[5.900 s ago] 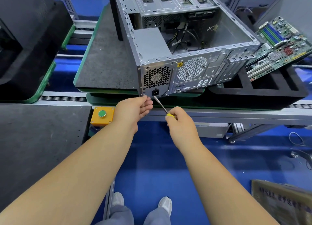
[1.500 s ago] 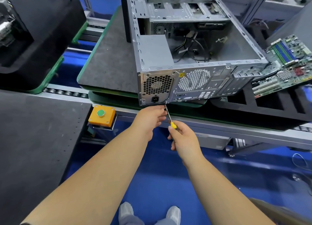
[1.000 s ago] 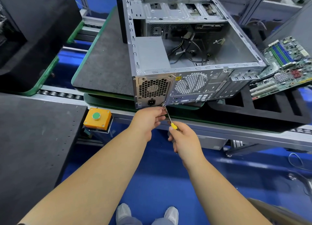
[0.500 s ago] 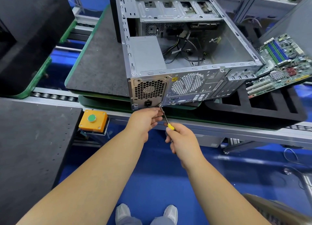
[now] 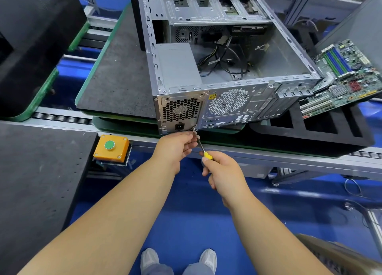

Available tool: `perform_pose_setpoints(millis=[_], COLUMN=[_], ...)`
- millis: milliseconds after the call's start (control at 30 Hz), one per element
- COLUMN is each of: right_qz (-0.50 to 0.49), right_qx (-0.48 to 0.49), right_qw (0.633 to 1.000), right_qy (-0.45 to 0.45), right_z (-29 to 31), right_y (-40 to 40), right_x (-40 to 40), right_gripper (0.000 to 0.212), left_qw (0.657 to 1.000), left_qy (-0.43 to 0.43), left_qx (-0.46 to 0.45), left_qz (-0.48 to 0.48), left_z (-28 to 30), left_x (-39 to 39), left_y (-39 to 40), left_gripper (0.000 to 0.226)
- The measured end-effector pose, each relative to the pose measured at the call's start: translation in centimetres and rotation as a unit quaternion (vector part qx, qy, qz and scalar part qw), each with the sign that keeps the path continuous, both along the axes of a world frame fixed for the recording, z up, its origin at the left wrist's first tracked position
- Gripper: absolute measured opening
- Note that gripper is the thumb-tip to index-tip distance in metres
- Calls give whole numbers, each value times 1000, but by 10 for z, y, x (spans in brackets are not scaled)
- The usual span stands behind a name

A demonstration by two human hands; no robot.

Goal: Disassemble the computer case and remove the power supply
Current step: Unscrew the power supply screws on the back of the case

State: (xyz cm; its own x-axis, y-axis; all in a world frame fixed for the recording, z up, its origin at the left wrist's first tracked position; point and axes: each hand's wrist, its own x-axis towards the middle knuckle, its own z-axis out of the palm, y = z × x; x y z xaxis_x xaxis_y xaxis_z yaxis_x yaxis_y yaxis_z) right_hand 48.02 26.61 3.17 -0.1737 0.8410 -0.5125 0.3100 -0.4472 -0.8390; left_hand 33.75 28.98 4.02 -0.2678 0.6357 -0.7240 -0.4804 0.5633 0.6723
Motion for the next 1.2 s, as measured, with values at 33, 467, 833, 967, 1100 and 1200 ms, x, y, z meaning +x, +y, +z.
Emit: perform_pose_setpoints(millis=[33, 467, 833, 967, 1100, 1200], right_qz=[0, -18, -63, -55, -51, -24], right_qx=[-1, -88, -281, -222, -204, -136], right_qw=[1000, 994, 929, 963, 975, 990], right_qy=[0, 56, 233, 139, 68, -3], right_z=[0, 4, 8, 11, 12, 8], right_y=[0, 8, 12, 8, 7, 3], right_x=[0, -4, -7, -16, -26, -26], right_gripper=[18, 24, 38, 38, 39, 38], left_qw=[1000, 1000, 999, 999, 999, 999], left_qy=[-1, -5, 13, 35, 44, 41], left_qx=[5, 26, 19, 17, 14, 12], left_qz=[0, 12, 43, 35, 23, 9], left_z=[-1, -10, -16, -20, -21, -21], left_x=[0, 3, 7, 6, 5, 5], left_y=[0, 2, 11, 13, 15, 16], left_gripper=[18, 8, 11, 15, 15, 17])
